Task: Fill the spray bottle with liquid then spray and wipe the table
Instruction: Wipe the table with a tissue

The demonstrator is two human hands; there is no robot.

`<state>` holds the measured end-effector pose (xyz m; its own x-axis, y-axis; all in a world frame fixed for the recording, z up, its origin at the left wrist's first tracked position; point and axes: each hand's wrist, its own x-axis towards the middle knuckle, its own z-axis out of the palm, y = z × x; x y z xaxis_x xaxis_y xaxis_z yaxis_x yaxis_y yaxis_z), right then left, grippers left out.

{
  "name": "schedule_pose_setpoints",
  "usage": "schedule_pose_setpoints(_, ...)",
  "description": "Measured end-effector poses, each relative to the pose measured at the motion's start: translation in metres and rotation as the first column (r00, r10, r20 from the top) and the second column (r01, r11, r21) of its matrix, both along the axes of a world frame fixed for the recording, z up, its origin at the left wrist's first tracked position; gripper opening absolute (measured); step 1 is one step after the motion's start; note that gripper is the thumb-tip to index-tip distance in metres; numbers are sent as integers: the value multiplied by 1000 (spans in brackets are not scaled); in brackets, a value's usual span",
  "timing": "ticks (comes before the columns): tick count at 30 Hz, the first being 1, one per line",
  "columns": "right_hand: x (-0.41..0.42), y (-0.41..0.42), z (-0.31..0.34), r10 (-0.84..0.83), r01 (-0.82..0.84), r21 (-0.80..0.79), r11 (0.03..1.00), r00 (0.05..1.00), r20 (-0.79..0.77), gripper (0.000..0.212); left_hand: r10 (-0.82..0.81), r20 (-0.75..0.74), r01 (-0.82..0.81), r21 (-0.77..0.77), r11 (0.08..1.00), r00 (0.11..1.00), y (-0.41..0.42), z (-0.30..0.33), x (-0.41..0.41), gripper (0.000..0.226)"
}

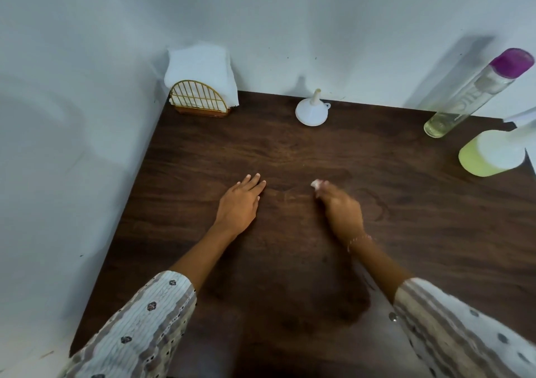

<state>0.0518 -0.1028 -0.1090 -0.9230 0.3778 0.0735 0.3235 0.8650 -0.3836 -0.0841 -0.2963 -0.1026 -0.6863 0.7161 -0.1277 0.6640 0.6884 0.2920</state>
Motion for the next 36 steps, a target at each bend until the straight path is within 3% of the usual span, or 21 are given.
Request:
schedule_pose_setpoints(2,-27,12,2,-165,165,-8,986,986,31,37,-4,21,4,24,1000,1000,-2,-2,1,45)
schedule_pose_setpoints(4,-54,-11,3,-187,188,-27,982,982,27,42,30,15,-31,56,998,999,-5,-3,2,44)
schedule_pose_setpoints(8,-41,-98,-4,200,-200,-143,969,980,-17,37,195,-40,-192,67,979,980,-25,-4,-3,45)
schedule_pose_setpoints(11,-4,-94,-3,425,-425,-28,905,905,-14,37,130,-73,-129,8,992,989,-42,-7,-5,43)
schedule_pose_setpoints(13,-7,-56,-3,341,-341,28,940,940,13,38,153,-85,-153,7,988,985,-48,-8,-7,42)
schedule_pose_setpoints(16,-49,-17,-4,-45,45,40,998,999,-11,42,248,-91,-245,42,969,965,-56,-8,-5,42)
schedule_pose_setpoints(18,-85,-35,0,-97,97,15,995,995,6,43,310,-55,-306,79,949,949,-61,-8,-1,45)
schedule_pose_setpoints(20,-108,-78,-2,-4,6,-37,999,999,32,43,376,-1,-373,120,920,927,-64,-7,4,48)
schedule_pose_setpoints(22,-106,-127,-7,201,-199,-91,976,979,19,42,445,42,-446,149,883,895,-70,-4,5,49)
schedule_pose_setpoints(25,-57,-167,-12,614,-617,-49,785,786,-71,34,487,53,-488,170,856,872,-86,-4,2,48)
schedule_pose_setpoints(27,-37,-145,-11,696,-696,-3,718,718,-22,34,446,14,-443,146,884,895,-96,-6,2,45)
schedule_pose_setpoints(33,-118,-75,-1,214,-217,96,971,976,46,41,454,33,-454,141,880,890,-98,-10,6,45)
schedule_pose_setpoints(35,-139,-108,-2,189,-189,11,982,981,42,40,497,111,-509,189,840,861,-97,-6,7,47)
schedule_pose_setpoints(36,-138,-130,-6,266,-267,-2,964,962,58,41,535,158,-558,218,800,830,-97,-3,6,49)
